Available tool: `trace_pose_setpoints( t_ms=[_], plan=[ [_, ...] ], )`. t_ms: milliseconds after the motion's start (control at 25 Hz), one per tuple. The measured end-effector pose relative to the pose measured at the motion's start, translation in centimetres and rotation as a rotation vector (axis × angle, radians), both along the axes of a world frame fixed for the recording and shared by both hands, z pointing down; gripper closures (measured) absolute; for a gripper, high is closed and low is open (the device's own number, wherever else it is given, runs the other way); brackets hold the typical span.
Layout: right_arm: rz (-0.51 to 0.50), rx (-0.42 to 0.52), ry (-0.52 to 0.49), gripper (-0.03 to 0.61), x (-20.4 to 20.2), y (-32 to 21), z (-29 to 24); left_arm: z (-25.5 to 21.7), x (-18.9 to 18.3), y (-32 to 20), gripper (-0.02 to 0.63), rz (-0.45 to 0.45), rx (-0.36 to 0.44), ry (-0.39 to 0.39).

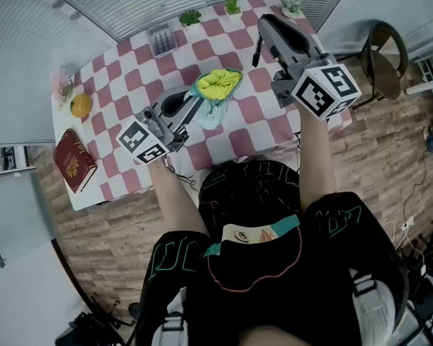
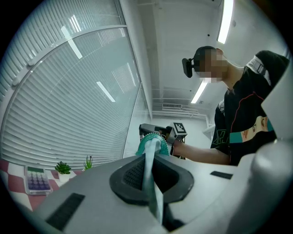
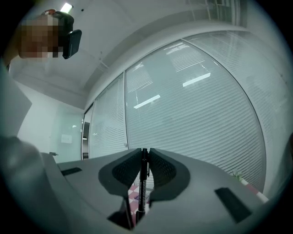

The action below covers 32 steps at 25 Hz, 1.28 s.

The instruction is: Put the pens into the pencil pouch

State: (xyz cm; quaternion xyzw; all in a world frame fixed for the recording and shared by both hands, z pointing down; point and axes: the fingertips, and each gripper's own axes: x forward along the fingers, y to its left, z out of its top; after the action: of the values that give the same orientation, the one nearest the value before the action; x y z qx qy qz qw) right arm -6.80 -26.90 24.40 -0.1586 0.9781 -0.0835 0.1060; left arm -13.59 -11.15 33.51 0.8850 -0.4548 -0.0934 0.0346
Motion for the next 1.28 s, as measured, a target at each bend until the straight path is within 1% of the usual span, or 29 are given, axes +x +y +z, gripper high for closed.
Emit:
trace_pose_setpoints(
  t_ms=[240, 480, 720, 1000, 1280],
  plan=[
    [-0.022, 0.002, -0.094, 0.518, -0.2, 0.8, -2.3, -0.1, 0.1, 0.2, 0.614, -0.042, -0.014, -0.021],
    [-0.085, 0.005, -0.135, 0.518, -1.7, 2.7, -3.7, -0.1, -1.1, 0.6, 0.614, -0.111, -0.024, -0.024],
    [-0.153, -0.021, -0.189, 0.518, -2.6, 4.0, -4.7, 0.5, -1.4, 0.7, 0.614, -0.142, -0.049, -0.038],
    [-0.232, -0.014, -0.184, 0.518, -4.2, 6.1, -4.7, 1.1, -1.5, 0.1, 0.614, -0.167, -0.054, -0.026],
    [-0.290, -0.015, -0.184, 0.518, -5.3, 7.1, -4.8, 0.6, -2.2, -0.6, 0.614, -0.221, -0.026, 0.020]
  ],
)
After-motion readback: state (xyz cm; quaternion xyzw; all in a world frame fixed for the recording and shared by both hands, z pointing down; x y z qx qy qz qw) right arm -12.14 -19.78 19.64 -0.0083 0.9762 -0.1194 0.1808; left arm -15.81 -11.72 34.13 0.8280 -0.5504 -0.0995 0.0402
